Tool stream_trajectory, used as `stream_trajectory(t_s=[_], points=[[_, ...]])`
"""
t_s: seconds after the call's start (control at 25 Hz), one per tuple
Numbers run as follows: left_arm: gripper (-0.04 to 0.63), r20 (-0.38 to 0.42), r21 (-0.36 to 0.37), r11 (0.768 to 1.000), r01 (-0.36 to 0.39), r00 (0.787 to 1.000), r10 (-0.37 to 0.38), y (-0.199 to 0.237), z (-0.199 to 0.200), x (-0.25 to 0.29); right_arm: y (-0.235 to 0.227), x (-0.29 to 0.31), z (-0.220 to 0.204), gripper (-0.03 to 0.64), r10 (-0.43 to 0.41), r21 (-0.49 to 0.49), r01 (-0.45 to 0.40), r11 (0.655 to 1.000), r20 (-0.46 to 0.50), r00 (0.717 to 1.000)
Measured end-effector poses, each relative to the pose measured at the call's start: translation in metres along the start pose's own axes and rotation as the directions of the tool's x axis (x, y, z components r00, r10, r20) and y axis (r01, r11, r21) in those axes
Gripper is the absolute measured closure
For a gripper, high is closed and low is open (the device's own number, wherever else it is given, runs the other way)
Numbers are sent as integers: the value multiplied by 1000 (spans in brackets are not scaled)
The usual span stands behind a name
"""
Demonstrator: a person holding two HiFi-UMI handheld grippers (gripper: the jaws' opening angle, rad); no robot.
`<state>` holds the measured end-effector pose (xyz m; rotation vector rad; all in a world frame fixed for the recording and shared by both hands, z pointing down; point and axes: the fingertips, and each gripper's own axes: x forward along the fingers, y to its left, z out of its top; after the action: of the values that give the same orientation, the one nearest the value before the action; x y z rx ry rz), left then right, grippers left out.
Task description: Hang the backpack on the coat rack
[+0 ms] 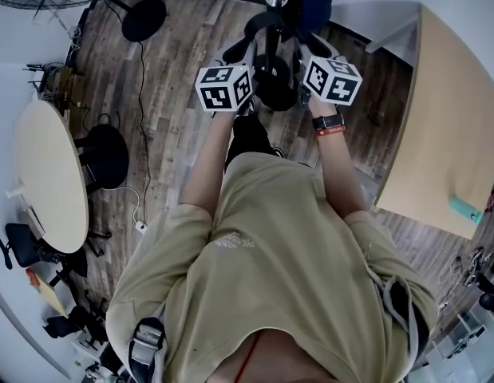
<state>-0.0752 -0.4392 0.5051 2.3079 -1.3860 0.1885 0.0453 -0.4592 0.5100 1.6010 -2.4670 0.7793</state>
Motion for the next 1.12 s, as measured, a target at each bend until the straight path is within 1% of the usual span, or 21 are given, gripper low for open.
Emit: stream_trajectory(t_s=[0.16, 0.24, 0.4, 0.56, 0.64, 0.76, 0.84, 1.0, 1.12], points=[[554, -34, -7, 1000, 2, 999, -2, 3, -18, -1, -1, 1, -17, 518, 1, 26, -1, 1000, -23, 1000], [554, -48, -4, 1000, 15, 999, -16, 1, -25, 0, 3, 3, -23, 515, 8, 25, -7, 1000, -33, 999], [551, -67, -7, 998, 63, 996, -63, -7, -31, 6, 12, 8, -30, 512, 34, 11, -34, 999, -48, 998], [531, -81, 19, 993, 117, 990, -115, -11, -36, 9, 23, 13, -35, 509, 71, -13, -72, 997, -64, 995], [521, -84, 32, 991, 131, 988, -128, -12, -38, 8, 27, 13, -37, 509, 82, -26, -84, 996, -72, 994], [498, -88, 54, 990, 129, 988, -124, -15, -41, 8, 30, 11, -39, 505, 102, -41, -106, 994, -80, 992], [485, -96, 74, 990, 119, 989, -112, -16, -42, 10, 30, 10, -38, 480, 106, -50, -111, 993, -82, 991], [488, -109, 118, 987, 109, 989, -97, -22, -44, 6, 31, 3, -37, 439, 103, -58, -107, 993, -73, 992], [488, -105, 127, 987, 98, 991, -85, -24, -48, 1, 28, -2, -40, 421, 94, -61, -98, 993, -72, 993]])
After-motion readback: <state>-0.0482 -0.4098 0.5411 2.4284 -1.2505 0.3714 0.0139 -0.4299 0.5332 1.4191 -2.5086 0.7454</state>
